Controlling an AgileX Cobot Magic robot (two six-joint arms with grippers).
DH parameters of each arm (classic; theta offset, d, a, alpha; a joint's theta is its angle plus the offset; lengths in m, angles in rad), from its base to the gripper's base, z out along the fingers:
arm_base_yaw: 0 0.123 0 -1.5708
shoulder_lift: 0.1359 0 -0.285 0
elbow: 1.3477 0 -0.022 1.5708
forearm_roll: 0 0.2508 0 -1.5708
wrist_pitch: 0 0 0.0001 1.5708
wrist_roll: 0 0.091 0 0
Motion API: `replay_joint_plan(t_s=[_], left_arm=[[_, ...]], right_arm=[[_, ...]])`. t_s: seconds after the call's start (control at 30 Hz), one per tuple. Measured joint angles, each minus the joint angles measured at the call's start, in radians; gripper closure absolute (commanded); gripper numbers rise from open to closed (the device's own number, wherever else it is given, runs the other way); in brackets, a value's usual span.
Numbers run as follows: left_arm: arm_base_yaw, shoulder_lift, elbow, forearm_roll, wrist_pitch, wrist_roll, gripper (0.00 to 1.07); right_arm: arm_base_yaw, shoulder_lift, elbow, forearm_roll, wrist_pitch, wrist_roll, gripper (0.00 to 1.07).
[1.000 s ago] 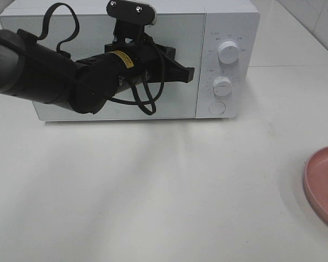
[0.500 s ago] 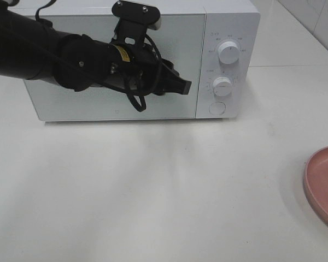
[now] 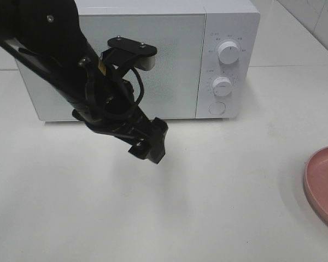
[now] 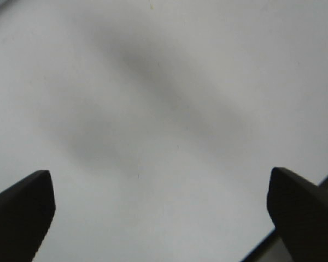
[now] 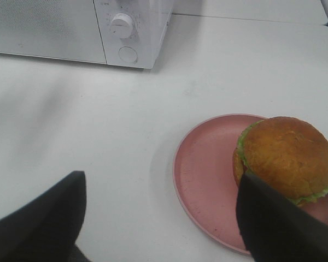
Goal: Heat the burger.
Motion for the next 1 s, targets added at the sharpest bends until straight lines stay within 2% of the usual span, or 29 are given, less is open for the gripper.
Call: replay_joint_plan(t_s=[0.03, 0.1, 0.13, 0.27, 0.33, 0.37, 0.4, 0.43, 0.5, 0.53, 0.57, 0.63, 0.67, 0.7, 0.77, 0.83, 0.87, 0.9, 0.93, 1.0], left_arm=[[0.007, -0.016, 0.0, 0.0, 0.075, 0.0, 0.08], [0.015, -0.022, 0.0, 0.0, 0.104, 0.0, 0.08], [0.043, -0.042, 0.0, 0.001, 0.165, -0.002, 0.08], [0.096, -0.075, 0.0, 0.001, 0.226, -0.006, 0.08], [0.176, -0.11, 0.0, 0.001, 0.276, -0.006, 0.08], [0.176, -0.11, 0.0, 0.001, 0.276, -0.006, 0.08], [0.228, -0.136, 0.0, 0.002, 0.299, -0.006, 0.08], [0.228, -0.136, 0.0, 0.002, 0.299, -0.006, 0.08], [0.314, -0.181, -0.001, 0.003, 0.334, -0.002, 0.08], [0.314, -0.181, -0.001, 0.003, 0.334, -0.002, 0.08], [0.377, -0.207, -0.001, 0.004, 0.361, 0.001, 0.08], [0.409, -0.222, -0.001, 0.006, 0.376, 0.004, 0.08], [0.466, -0.249, -0.001, 0.01, 0.396, 0.015, 0.08], [0.466, -0.249, -0.001, 0.01, 0.396, 0.015, 0.08], [0.548, -0.291, -0.001, 0.011, 0.416, 0.024, 0.08], [0.569, -0.308, 0.003, 0.011, 0.417, 0.024, 0.08], [0.619, -0.344, 0.025, 0.011, 0.414, 0.024, 0.08], [0.619, -0.344, 0.025, 0.011, 0.414, 0.024, 0.08], [0.653, -0.38, 0.057, 0.012, 0.414, 0.024, 0.08], [0.666, -0.396, 0.074, 0.012, 0.414, 0.024, 0.08]], right_arm=[[0.0, 0.0, 0.0, 0.0, 0.0, 0.0, 0.33], [0.0, 0.0, 0.0, 0.0, 0.0, 0.0, 0.33], [0.0, 0.0, 0.0, 0.0, 0.0, 0.0, 0.33], [0.0, 0.0, 0.0, 0.0, 0.0, 0.0, 0.33], [0.0, 0.0, 0.0, 0.0, 0.0, 0.0, 0.33], [0.0, 0.0, 0.0, 0.0, 0.0, 0.0, 0.33], [0.0, 0.0, 0.0, 0.0, 0.0, 0.0, 0.33], [0.0, 0.0, 0.0, 0.0, 0.0, 0.0, 0.33], [0.0, 0.0, 0.0, 0.0, 0.0, 0.0, 0.33], [0.0, 0.0, 0.0, 0.0, 0.0, 0.0, 0.33], [0.0, 0.0, 0.0, 0.0, 0.0, 0.0, 0.33], [0.0, 0.0, 0.0, 0.0, 0.0, 0.0, 0.33], [0.0, 0.0, 0.0, 0.0, 0.0, 0.0, 0.33], [0.0, 0.0, 0.0, 0.0, 0.0, 0.0, 0.33], [0.0, 0.0, 0.0, 0.0, 0.0, 0.0, 0.33], [0.0, 0.0, 0.0, 0.0, 0.0, 0.0, 0.33], [0.0, 0.0, 0.0, 0.0, 0.0, 0.0, 0.33], [0.0, 0.0, 0.0, 0.0, 0.0, 0.0, 0.33], [0.0, 0.0, 0.0, 0.0, 0.0, 0.0, 0.33], [0.0, 0.0, 0.0, 0.0, 0.0, 0.0, 0.33]])
